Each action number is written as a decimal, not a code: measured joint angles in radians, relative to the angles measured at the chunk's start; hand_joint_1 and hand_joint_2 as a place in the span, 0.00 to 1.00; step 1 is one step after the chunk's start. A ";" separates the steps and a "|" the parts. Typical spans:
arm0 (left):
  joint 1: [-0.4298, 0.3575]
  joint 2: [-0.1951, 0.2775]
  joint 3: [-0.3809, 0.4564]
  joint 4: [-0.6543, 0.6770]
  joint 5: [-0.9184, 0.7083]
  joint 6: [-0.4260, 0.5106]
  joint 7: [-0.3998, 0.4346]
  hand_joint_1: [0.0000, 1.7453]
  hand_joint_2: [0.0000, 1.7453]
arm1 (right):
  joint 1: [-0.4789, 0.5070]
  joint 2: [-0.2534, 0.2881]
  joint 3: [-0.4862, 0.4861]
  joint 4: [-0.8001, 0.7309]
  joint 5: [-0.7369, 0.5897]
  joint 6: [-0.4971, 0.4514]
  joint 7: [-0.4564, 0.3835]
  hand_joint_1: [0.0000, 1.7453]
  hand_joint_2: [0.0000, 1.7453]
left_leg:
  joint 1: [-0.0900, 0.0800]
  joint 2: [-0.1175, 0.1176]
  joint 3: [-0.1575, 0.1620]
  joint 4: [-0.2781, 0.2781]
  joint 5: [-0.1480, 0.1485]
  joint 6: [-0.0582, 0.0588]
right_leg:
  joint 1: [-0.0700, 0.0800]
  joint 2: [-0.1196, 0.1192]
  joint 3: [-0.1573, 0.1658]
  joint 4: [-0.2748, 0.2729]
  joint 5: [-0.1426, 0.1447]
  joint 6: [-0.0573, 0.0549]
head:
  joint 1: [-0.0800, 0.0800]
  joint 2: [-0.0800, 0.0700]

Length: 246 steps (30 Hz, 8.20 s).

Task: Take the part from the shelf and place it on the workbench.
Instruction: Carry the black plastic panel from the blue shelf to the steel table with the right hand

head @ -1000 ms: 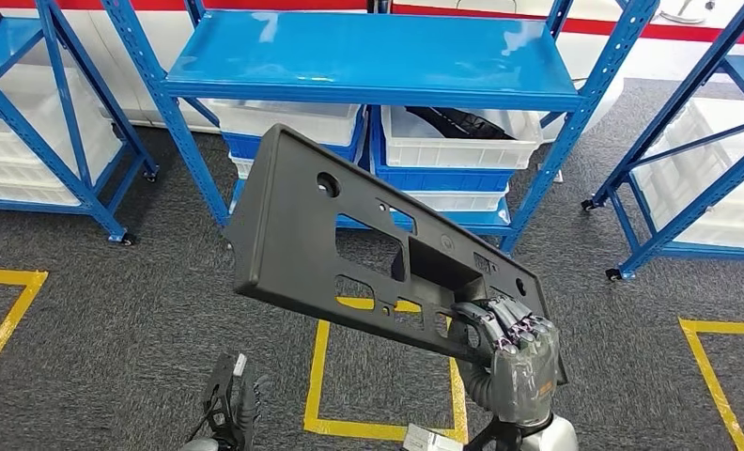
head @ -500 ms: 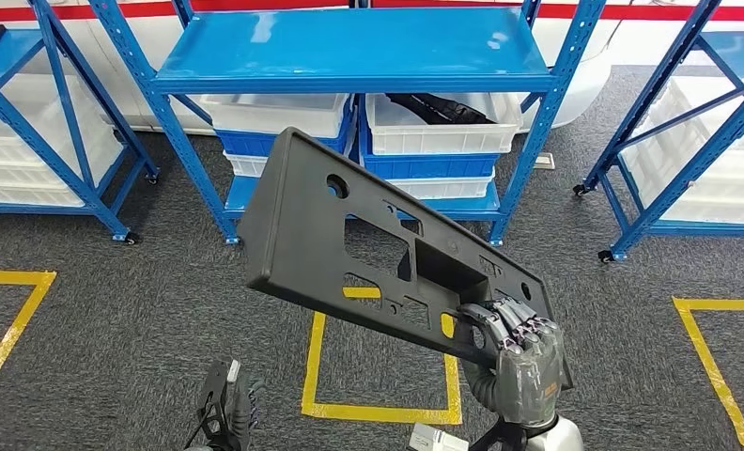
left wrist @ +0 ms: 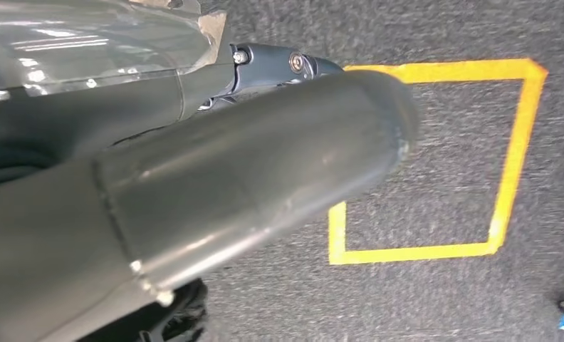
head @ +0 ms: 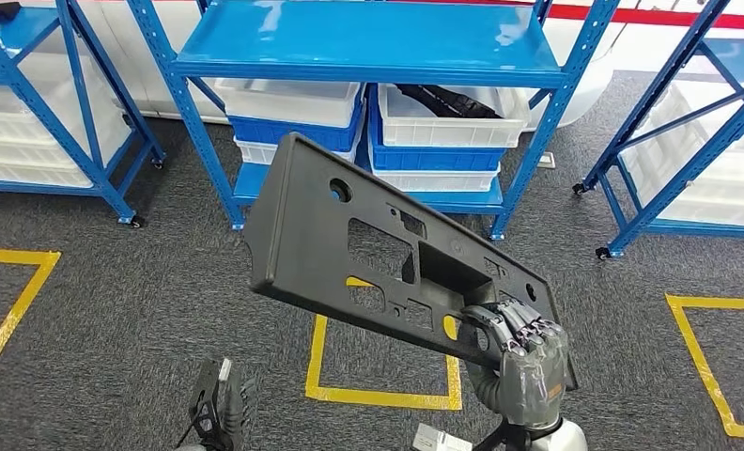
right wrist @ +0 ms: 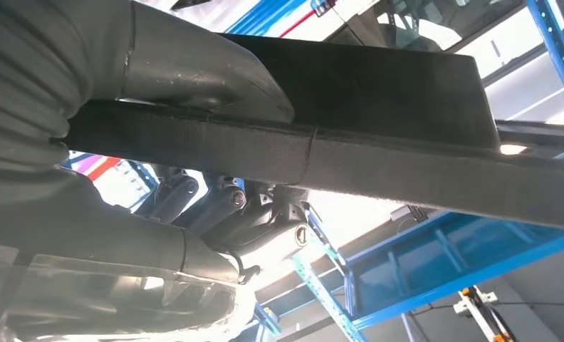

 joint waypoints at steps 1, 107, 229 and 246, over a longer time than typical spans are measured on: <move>0.001 0.000 0.001 0.000 0.000 0.000 0.000 0.00 0.00 | 0.000 -0.001 0.000 0.000 0.000 0.000 0.000 1.00 1.00 | 0.000 0.001 -0.013 0.001 0.008 -0.001 | -0.001 0.000 -0.010 0.047 -0.017 0.005 | 0.000 0.000; 0.168 0.227 0.168 0.271 -0.106 -0.118 -0.060 0.00 0.00 | -0.008 -0.105 0.029 -0.042 -0.039 0.004 0.057 1.00 1.00 | 0.007 -0.005 -0.154 0.210 -0.089 -0.067 | -0.015 -0.009 0.203 -0.267 0.060 -0.040 | -0.013 0.000; -0.028 0.013 0.192 0.111 -0.177 -0.046 0.046 0.00 0.00 | -0.838 -0.432 0.446 0.661 0.445 0.167 0.873 1.00 1.00 | 0.018 -0.003 -0.131 0.263 -0.152 -0.063 | -0.009 0.020 0.039 -0.220 0.160 -0.025 | -0.004 0.000; -0.026 0.036 0.193 0.120 -0.177 -0.047 0.045 0.00 0.00 | -0.870 -0.448 0.470 0.762 0.445 0.170 0.895 1.00 1.00 | 0.008 0.004 -0.034 0.016 0.004 -0.009 | -0.002 0.018 -0.102 0.027 0.067 0.002 | 0.007 0.000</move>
